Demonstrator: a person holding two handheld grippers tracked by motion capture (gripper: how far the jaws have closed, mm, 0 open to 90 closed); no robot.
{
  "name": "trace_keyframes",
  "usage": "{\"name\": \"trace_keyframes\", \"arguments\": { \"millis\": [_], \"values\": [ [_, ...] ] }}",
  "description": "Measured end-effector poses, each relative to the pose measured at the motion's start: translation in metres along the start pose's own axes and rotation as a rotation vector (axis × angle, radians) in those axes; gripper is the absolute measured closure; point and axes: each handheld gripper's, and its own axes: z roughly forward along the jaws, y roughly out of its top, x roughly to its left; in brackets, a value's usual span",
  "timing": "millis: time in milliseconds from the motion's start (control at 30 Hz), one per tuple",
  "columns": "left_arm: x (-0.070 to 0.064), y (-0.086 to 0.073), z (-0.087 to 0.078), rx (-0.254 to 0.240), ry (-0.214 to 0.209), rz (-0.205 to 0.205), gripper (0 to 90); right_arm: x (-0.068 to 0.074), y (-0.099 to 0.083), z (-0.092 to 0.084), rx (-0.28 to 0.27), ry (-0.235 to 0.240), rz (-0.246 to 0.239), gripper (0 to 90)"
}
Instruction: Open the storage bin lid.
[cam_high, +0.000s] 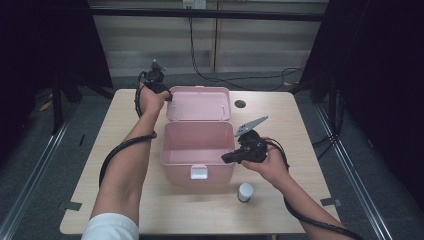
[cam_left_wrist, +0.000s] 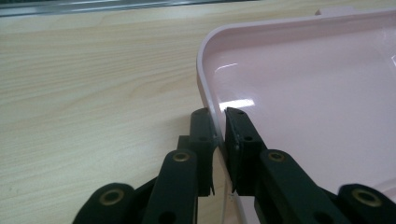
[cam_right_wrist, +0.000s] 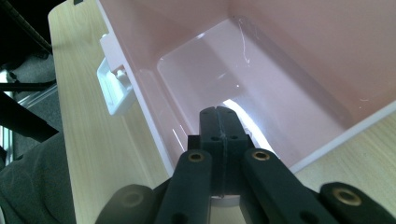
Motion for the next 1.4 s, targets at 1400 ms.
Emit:
{"name": "trace_keyframes", "arguments": {
  "millis": [1400],
  "values": [
    [0.006,-0.019,-0.018,-0.036,0.035,0.013,54.9,0.005,0.001,-0.011,-0.05,-0.042,0.003,81.1]
  ]
}}
